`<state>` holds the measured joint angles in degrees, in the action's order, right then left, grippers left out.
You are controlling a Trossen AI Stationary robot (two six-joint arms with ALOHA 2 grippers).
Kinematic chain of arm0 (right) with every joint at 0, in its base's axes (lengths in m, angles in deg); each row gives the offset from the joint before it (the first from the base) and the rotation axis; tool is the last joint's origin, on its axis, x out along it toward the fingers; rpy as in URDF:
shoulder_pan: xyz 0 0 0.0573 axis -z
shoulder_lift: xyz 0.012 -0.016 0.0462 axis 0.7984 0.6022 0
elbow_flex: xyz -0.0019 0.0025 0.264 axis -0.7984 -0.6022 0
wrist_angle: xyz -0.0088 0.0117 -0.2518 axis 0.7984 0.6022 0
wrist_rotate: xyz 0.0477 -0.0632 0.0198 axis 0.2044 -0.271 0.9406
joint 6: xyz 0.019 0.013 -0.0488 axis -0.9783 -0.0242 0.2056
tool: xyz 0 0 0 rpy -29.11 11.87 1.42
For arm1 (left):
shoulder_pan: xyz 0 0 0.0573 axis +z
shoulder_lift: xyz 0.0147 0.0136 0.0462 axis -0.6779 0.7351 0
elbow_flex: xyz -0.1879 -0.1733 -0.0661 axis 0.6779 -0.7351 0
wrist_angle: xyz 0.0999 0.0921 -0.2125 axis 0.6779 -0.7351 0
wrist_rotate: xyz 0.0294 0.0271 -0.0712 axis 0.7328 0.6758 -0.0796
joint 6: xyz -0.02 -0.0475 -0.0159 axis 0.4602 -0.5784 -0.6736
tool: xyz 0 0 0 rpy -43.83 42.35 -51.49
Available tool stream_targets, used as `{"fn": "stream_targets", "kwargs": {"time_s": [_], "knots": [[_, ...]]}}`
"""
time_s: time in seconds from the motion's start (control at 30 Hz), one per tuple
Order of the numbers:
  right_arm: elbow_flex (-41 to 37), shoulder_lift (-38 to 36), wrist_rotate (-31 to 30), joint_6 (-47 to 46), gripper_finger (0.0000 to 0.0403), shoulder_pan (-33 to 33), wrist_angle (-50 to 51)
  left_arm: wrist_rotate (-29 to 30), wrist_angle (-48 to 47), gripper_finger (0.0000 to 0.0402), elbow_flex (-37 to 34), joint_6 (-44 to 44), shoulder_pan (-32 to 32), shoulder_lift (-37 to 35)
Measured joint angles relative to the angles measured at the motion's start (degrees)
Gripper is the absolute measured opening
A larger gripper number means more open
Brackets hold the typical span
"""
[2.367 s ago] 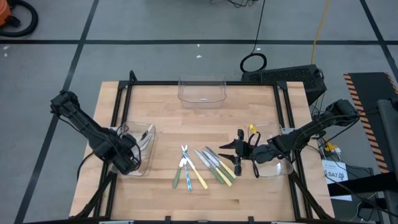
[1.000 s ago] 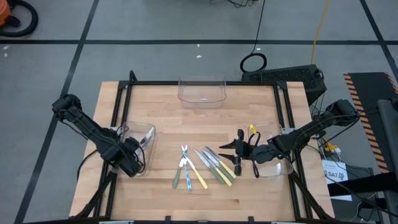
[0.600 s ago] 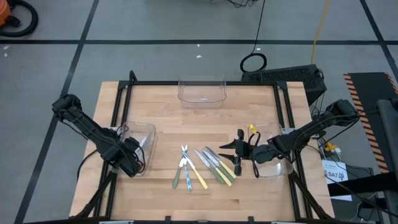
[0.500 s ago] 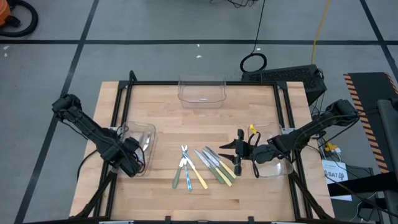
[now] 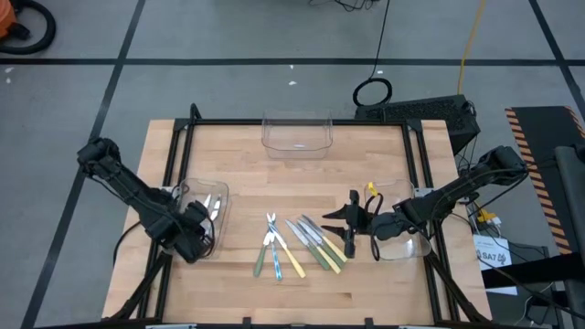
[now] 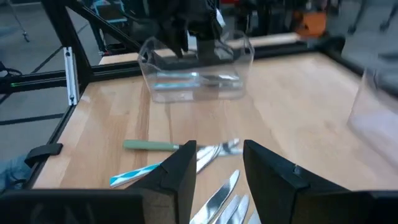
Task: Sort silverware by color (type)
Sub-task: Put the white and blue patterned knife into the bottom left transparent bin
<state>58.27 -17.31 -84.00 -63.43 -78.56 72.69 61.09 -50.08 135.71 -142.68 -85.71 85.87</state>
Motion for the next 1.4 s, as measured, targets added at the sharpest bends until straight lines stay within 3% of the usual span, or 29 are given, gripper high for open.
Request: {"fn": "stream_targets", "kwargs": {"time_s": [0.13,0.3,0.4,0.57,0.77,1.07,1.23,1.4], "knots": [[0.0,0.0,1.5,-3.5,0.0126,0.0,4.3,12.7,2.2,0.0108,0.0,1.8,-1.7,0.0],[0.0,0.8,2.2,-6.5,0.0126,0.0,7.5,23.6,8.2,0.0108,0.0,5.3,-2.7,0.0],[0.0,2.7,5.0,-7.5,0.0126,0.0,5.6,29.8,12.6,0.0108,0.2,12.2,-2.2,-0.1],[4.1,8.7,6.1,-8.0,0.0126,0.0,5.9,32.0,20.0,0.0108,0.4,25.3,0.0,-0.1],[15.1,18.2,10.6,-7.6,0.0126,0.0,15.8,32.7,28.3,0.0108,0.4,34.3,2.1,0.0],[28.7,28.1,12.4,-15.5,0.0126,-0.1,40.4,33.0,32.0,0.0108,0.4,36.1,2.9,0.2],[29.6,29.9,18.2,-18.2,0.0126,-1.8,42.3,33.0,33.3,0.0108,0.4,36.4,2.9,2.8],[29.6,29.9,19.5,-21.3,0.0126,-4.5,44.1,32.9,35.2,0.0108,0.4,37.7,2.9,5.7]]}}
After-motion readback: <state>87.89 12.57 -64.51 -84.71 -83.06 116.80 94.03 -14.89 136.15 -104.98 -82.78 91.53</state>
